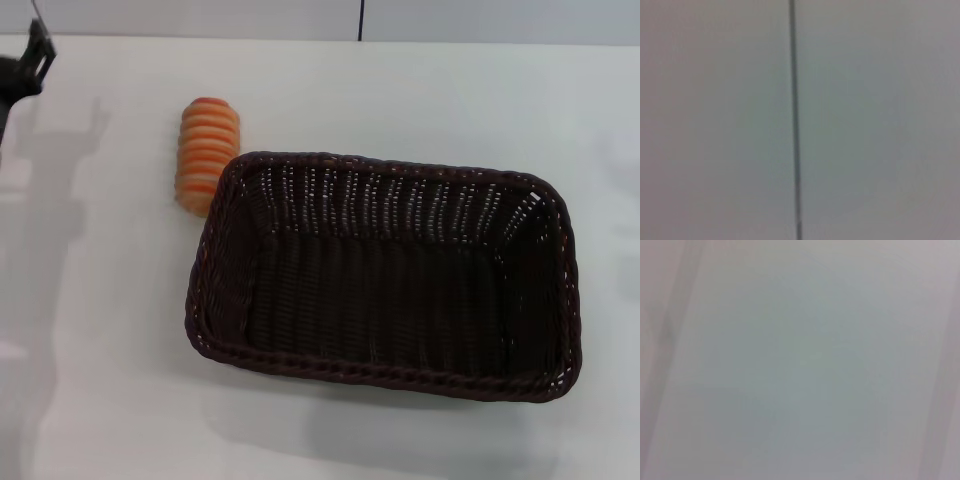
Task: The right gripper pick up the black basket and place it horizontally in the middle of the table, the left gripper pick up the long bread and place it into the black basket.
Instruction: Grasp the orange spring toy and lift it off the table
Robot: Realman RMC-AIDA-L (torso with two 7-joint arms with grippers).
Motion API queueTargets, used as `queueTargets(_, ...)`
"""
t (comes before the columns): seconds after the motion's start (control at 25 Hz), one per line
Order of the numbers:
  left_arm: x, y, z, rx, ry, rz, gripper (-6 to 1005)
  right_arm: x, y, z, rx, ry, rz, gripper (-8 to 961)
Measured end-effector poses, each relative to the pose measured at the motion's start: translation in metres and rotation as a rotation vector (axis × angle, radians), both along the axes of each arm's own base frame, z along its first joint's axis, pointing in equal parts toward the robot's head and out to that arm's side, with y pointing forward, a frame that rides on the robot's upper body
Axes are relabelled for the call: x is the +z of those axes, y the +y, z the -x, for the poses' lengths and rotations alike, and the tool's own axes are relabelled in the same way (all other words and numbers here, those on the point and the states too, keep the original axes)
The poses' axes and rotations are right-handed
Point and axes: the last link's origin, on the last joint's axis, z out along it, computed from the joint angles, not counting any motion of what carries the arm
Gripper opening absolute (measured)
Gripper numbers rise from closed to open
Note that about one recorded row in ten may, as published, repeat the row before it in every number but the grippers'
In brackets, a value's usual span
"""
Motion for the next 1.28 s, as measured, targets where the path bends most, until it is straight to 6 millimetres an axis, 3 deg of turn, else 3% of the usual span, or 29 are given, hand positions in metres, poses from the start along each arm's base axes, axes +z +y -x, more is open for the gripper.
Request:
queueTargets(0.24,-0.027,0.008,-0.045,-0.126,-0.009,0.154,859,-0.012,-0.060,-0.088,-0.144,0.262,-0.186,838)
queueTargets(0.32,-0.040,0.017,-0.075,-0.121,0.004,0.289,859,-0.016,-0.076,-0.116,-0.213,0.313,-0.218,838)
queueTargets(0.4,-0.041,0.020,-0.082,-0.104,0.018,0.327,858,-0.019,-0.087,-0.131,-0.264,0.324,-0.227,839)
queueTargets(0.6,-0.033,0.045,-0.131,0.054,0.087,0.539,857,-0.023,-0.097,-0.142,-0.307,0.315,-0.222,839)
queueTargets(0.76,-0.034,0.058,-0.146,0.200,0.104,0.688,858,-0.024,-0.098,-0.143,-0.311,0.314,-0.223,839)
queueTargets(1.28,-0.053,0.061,-0.117,0.411,0.114,0.830,857,-0.016,-0.111,-0.148,-0.301,0.286,-0.316,838)
